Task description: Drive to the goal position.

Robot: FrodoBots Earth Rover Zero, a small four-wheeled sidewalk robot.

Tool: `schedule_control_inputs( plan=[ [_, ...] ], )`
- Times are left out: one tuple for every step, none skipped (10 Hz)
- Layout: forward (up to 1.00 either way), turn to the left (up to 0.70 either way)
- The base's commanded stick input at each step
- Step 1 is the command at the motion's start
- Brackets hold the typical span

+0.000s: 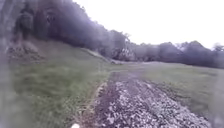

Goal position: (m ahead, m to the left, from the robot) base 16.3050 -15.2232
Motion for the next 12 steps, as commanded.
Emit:
schedule_control_inputs(
  plan=[
    [0.70, 0.00],
    [0.70, 0.00],
    [0.70, 0.00],
    [0.70, 0.00],
    [0.70, -0.35],
    [0.70, -0.35],
    [0.70, -0.35],
    [0.70, -0.35],
    [0.70, -0.35],
    [0.70, -0.35],
    [0.70, -0.35],
    [0.70, 0.00]
  ],
)
